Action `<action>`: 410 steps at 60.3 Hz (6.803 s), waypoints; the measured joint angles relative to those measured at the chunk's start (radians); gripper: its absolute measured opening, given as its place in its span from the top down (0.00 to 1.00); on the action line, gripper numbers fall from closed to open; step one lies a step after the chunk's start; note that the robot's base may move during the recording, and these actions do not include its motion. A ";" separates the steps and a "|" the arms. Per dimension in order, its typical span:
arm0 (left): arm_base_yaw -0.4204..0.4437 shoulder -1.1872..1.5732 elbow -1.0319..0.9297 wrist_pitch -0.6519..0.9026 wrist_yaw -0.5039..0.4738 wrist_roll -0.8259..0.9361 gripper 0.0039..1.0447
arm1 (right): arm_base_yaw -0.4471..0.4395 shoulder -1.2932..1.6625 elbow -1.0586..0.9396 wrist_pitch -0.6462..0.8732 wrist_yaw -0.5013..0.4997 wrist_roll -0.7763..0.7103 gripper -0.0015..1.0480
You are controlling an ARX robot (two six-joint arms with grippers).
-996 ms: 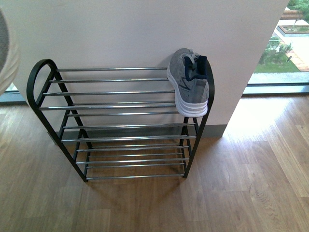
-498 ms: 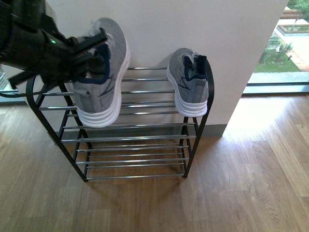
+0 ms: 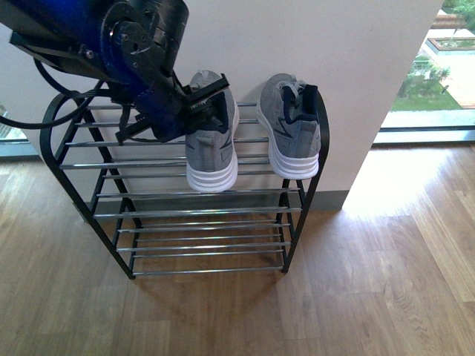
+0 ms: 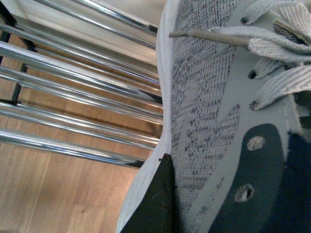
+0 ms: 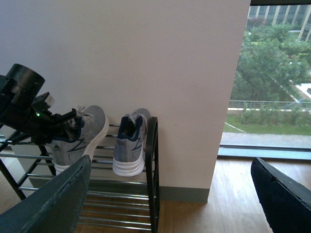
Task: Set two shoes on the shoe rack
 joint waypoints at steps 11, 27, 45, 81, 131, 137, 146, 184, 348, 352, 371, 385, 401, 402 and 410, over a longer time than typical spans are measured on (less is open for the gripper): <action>-0.027 0.058 0.101 -0.047 0.002 0.000 0.99 | 0.000 0.000 0.000 0.000 0.000 0.000 0.09; -0.044 0.109 0.194 -0.101 0.002 -0.019 0.99 | 0.001 0.000 0.000 0.000 0.000 0.000 0.09; -0.051 0.091 0.169 -0.062 0.009 -0.026 0.58 | 0.001 0.000 0.000 0.000 0.000 0.000 0.09; 0.039 -0.455 -0.427 0.224 -0.137 0.051 0.09 | 0.001 0.000 0.000 0.000 0.000 0.000 0.09; 0.335 -1.334 -1.417 0.840 0.005 0.587 0.34 | 0.001 0.000 0.000 0.000 0.000 0.000 0.09; 0.338 -1.401 -1.464 0.905 0.005 0.647 0.51 | 0.001 -0.001 0.000 0.000 0.000 0.000 0.09; 0.339 -1.513 -1.536 0.856 0.008 0.679 0.82 | 0.001 -0.001 0.000 0.000 0.000 0.000 0.09; 0.339 -1.906 -1.646 0.590 0.008 0.688 0.99 | 0.001 -0.001 0.000 0.000 0.000 0.000 0.09; 0.339 -2.482 -1.646 0.012 0.008 0.691 0.09 | 0.002 -0.002 0.000 -0.001 0.002 0.000 0.09; 0.339 -2.482 -1.646 0.012 0.008 0.691 0.09 | 0.002 -0.001 0.000 -0.001 0.002 0.000 0.09; 0.339 -2.482 -1.646 0.012 0.008 0.691 0.09 | 0.002 -0.002 0.000 -0.001 0.000 0.000 0.09; 0.339 -2.482 -1.646 0.012 0.008 0.691 0.09 | 0.002 -0.001 0.000 -0.001 0.000 0.000 0.09; 0.340 -2.482 -1.646 0.012 0.009 0.691 0.09 | 0.002 -0.001 0.000 -0.001 0.003 0.000 0.09; 0.340 -2.482 -1.646 0.012 0.009 0.691 0.09 | 0.002 -0.001 0.000 -0.001 0.003 0.000 0.09; 0.340 -2.482 -1.646 0.012 0.008 0.691 0.09 | 0.002 -0.001 0.000 -0.002 0.002 0.000 0.09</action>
